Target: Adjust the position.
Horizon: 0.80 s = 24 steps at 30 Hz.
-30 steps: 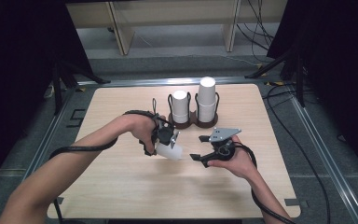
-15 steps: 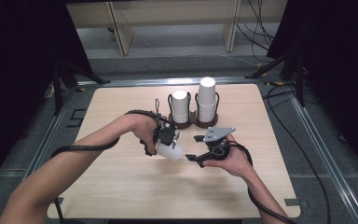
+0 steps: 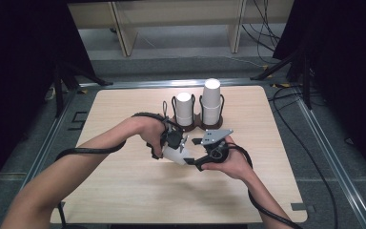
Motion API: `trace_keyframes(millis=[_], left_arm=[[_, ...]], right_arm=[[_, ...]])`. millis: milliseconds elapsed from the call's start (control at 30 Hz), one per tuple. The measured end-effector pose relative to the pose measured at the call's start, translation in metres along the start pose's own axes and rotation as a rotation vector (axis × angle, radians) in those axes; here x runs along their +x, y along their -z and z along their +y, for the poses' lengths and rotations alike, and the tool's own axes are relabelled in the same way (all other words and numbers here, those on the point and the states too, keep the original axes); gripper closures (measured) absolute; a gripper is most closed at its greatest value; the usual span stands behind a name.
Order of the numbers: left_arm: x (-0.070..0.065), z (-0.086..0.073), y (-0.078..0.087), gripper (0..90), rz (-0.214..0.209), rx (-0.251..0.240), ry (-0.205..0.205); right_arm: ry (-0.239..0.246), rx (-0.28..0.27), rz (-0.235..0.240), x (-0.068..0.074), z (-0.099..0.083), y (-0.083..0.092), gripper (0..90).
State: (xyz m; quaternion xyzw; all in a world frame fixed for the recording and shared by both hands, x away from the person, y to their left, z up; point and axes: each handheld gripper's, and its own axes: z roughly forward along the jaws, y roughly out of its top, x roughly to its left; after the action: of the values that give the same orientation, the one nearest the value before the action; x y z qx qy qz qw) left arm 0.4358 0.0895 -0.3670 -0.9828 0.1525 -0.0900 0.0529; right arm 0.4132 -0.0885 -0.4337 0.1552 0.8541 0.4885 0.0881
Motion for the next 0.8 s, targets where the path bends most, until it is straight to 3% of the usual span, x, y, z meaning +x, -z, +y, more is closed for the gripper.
trace_keyframes(millis=[267, 300, 367, 467, 800], left_arm=[[0.001, 0.006, 0.0, 33.8, 0.0, -0.011, -0.009], [0.001, 0.007, 0.001, 33.9, 0.001, -0.014, -0.008], [0.001, 0.007, 0.001, 34.0, 0.003, -0.013, -0.011], [0.002, 0.008, 0.003, 34.1, 0.002, 0.0, -0.028], [0.002, 0.009, 0.005, 34.3, 0.008, -0.01, -0.024]], right_arm=[[0.026, 0.005, 0.011, 0.002, 0.003, -0.007, 21.0], [0.002, 0.013, 0.017, 0.004, 0.003, -0.007, 21.0], [0.023, 0.01, 0.012, 0.002, 0.004, -0.008, 21.0], [0.013, 0.008, 0.018, 0.003, 0.003, -0.01, 21.0], [0.019, 0.023, 0.031, 0.004, 0.002, -0.014, 20.9]])
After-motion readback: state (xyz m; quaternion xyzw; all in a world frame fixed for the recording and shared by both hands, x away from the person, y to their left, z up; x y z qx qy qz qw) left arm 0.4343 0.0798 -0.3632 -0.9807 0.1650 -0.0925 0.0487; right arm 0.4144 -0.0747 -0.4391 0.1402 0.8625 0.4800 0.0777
